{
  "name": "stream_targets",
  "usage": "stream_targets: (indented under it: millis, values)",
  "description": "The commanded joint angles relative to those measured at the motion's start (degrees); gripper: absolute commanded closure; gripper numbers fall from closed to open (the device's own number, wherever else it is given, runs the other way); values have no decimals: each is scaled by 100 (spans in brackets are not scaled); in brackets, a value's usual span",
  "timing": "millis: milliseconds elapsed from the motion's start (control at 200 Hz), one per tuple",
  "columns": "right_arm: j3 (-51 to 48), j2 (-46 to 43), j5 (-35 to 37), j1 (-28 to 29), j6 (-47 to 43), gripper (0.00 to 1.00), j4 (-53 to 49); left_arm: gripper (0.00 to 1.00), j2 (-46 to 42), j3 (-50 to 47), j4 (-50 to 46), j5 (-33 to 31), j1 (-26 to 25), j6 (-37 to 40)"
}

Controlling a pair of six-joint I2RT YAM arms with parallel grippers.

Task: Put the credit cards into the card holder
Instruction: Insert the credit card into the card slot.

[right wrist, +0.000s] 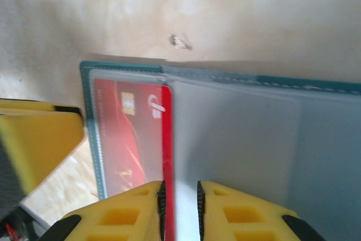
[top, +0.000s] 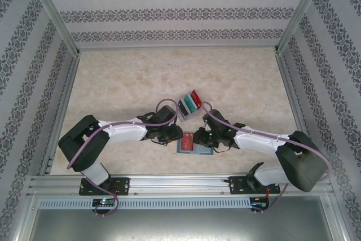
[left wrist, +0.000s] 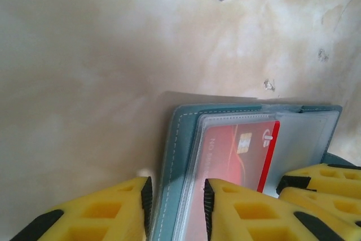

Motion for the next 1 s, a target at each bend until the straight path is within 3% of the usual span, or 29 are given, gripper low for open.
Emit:
stream_targets:
  millis: [0,95,260,580,849,999]
  values:
    - [52,-78,328,-30,-212,79,-528,64,-370,99,-585,-498,-69,153]
    - [86,5,372,-87,-280,84,-664,64,-532,364,-1064,-778,-111,348]
    - [203,102,413,-87,-341,96,-675,68,-449,764,-760,-260,-265,742]
    - [175,37,559,-97,-428,95,-910,73,549,912,-241,440,-398,633]
    - [-2,-489,1111,-254,-640,88,-1510,77,862,925,-682,217,-412,671]
    - [164,-724,962,-361,-849,87,-1644,75,768,852,-587,231,-412,661]
